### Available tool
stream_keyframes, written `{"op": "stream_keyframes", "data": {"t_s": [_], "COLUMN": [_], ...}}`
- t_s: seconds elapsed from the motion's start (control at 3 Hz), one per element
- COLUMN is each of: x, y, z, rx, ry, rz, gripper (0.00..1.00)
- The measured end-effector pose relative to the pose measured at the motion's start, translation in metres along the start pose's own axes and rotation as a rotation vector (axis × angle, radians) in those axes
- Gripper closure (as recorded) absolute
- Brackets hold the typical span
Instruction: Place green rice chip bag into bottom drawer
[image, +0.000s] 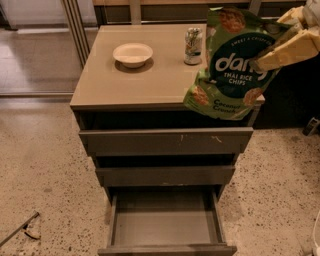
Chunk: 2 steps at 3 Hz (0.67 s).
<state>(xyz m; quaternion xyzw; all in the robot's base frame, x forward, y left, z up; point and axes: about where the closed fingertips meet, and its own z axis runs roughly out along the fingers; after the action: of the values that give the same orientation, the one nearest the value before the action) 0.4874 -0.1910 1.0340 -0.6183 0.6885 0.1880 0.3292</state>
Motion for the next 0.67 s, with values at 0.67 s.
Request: {"op": "stream_keyframes", "data": {"t_s": [0.67], "x": [0.024], "y": [0.018], "z": [0.026], "rx": [0.023], "ry": [0.002], "rz": [-0.053], "gripper": [1.0]}}
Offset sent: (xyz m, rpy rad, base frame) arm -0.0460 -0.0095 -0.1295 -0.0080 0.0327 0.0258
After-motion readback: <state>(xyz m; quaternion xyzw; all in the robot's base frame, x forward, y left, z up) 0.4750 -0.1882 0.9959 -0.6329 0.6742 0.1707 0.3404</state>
